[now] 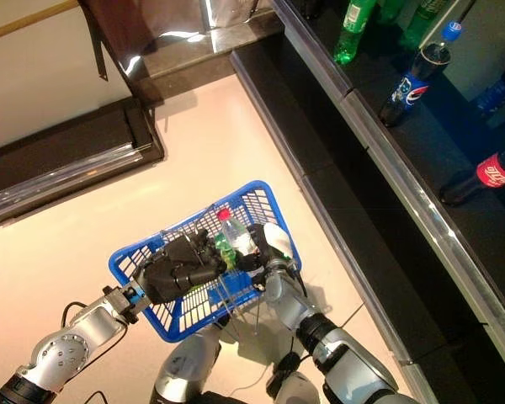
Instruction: Pick up the drink and place into the basket.
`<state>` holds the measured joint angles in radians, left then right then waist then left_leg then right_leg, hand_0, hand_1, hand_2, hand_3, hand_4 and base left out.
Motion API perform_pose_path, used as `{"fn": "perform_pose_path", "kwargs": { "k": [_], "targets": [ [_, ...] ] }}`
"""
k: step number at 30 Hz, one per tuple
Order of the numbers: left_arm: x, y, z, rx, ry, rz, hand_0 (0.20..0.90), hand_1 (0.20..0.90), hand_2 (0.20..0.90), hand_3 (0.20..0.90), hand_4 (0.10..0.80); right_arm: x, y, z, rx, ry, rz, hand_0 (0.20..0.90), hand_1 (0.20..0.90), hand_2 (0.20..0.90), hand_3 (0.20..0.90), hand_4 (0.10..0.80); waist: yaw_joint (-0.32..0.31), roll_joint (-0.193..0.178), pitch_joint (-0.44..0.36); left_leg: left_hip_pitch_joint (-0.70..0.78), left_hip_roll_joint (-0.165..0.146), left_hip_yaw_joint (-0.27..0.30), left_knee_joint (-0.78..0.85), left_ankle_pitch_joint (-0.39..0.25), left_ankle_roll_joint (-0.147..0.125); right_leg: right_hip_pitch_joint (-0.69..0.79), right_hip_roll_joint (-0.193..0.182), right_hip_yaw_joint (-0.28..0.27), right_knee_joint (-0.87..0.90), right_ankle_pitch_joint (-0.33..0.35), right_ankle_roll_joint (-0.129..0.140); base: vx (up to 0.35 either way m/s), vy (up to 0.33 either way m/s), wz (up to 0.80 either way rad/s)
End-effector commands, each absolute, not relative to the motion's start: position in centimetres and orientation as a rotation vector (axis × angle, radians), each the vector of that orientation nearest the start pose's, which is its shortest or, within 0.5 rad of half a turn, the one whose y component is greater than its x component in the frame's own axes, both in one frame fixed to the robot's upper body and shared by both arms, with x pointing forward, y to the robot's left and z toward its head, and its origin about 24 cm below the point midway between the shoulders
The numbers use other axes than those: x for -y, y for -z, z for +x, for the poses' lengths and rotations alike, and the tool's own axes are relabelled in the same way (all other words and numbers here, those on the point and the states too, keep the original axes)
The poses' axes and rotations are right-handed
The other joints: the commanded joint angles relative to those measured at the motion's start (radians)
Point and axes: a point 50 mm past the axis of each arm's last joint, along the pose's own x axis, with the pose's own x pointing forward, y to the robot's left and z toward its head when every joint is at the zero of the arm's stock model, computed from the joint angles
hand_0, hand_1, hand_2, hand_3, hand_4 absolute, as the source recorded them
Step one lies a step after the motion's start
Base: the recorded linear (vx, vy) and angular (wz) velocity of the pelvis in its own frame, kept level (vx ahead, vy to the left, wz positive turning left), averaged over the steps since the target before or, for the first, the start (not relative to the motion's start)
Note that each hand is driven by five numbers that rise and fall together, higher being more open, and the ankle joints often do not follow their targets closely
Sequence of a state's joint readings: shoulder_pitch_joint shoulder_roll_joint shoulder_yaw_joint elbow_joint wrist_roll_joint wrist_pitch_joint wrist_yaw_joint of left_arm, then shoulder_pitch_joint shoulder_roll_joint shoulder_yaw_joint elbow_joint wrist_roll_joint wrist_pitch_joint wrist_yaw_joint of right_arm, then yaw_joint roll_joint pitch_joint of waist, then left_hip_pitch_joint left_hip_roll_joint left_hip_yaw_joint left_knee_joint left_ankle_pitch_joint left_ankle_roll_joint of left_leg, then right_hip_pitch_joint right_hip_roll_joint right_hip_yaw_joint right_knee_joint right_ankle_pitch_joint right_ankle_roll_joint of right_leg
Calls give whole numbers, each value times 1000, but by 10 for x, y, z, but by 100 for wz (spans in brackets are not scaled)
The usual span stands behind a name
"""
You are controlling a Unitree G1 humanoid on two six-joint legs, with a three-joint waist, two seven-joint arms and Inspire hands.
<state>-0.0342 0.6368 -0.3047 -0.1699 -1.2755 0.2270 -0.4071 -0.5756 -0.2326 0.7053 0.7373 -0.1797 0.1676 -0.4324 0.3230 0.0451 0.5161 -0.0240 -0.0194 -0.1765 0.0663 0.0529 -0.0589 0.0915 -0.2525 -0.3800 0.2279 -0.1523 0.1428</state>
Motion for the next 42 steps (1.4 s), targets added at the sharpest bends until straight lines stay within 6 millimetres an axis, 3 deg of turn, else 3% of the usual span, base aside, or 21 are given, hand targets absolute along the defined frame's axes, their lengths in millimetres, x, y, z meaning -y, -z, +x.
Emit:
{"fn": "perform_pose_path", "kwargs": {
  "k": [1,7,12,19,20,21,23,29,34,42],
  "targets": [
    [-92,-221,185,598,1607,-814,300,300,300,200,100,107,10,322,-136,-216,-1203,300,300,300,200,100,12,38,-216,-33,-18,-20,76,-52,8,-32,10,-20,-17,87,-48,1,-9,7],
    [-90,-221,182,584,1622,-811,300,300,300,200,100,107,4,329,-71,-302,-1512,300,300,300,200,100,27,32,-208,-40,-21,-27,76,-49,12,-39,9,-26,-13,90,-44,4,-10,8],
    [-89,-222,180,576,1640,-805,300,300,300,200,100,102,-5,334,3,-335,-1657,300,300,300,200,100,41,24,-198,-48,-21,-31,75,-46,16,-44,12,-31,-15,93,-42,-7,-31,2],
    [-87,-224,179,581,1629,-796,300,300,300,200,100,104,-7,338,-45,-314,-1638,302,302,302,203,103,47,21,-189,-52,-21,-33,71,-39,17,-46,14,-34,-15,97,-41,-1,-5,0],
    [-87,-224,180,580,1621,-798,300,300,300,200,100,105,-6,338,-51,-309,-1632,404,404,404,321,221,46,21,-188,-52,-21,-33,71,-38,17,-46,14,-33,-15,98,-41,1,5,5],
    [-87,-224,181,574,1601,-805,300,300,300,200,100,107,-5,338,-70,-296,-1615,592,592,592,540,440,46,20,-188,-51,-22,-34,70,-37,18,-45,14,-33,-15,99,-40,4,1,4],
    [-88,-224,185,563,1557,-821,300,300,300,200,100,110,-4,337,-83,-265,-1591,900,900,900,900,800,44,20,-188,-49,-21,-33,66,-36,19,-44,15,-31,-18,100,-38,0,0,0],
    [-96,-223,191,545,1459,-855,300,300,300,200,100,116,-11,339,-64,-171,-1517,900,900,900,900,800,39,17,-186,-44,-17,-32,62,-38,18,-43,19,-25,-22,101,-37,0,0,0],
    [-111,-217,198,543,1335,-859,300,300,300,200,100,122,-33,338,22,-57,-1435,900,900,900,900,800,26,8,-183,-31,-7,-28,53,-38,15,-38,25,-18,-26,100,-36,0,0,0],
    [-150,-196,217,547,970,-867,300,300,300,200,100,146,-67,309,193,3,-1318,900,900,900,900,800,-40,-17,-201,11,22,9,34,-45,8,-29,42,23,-21,83,-38,45,15,-4]
  ]
}}
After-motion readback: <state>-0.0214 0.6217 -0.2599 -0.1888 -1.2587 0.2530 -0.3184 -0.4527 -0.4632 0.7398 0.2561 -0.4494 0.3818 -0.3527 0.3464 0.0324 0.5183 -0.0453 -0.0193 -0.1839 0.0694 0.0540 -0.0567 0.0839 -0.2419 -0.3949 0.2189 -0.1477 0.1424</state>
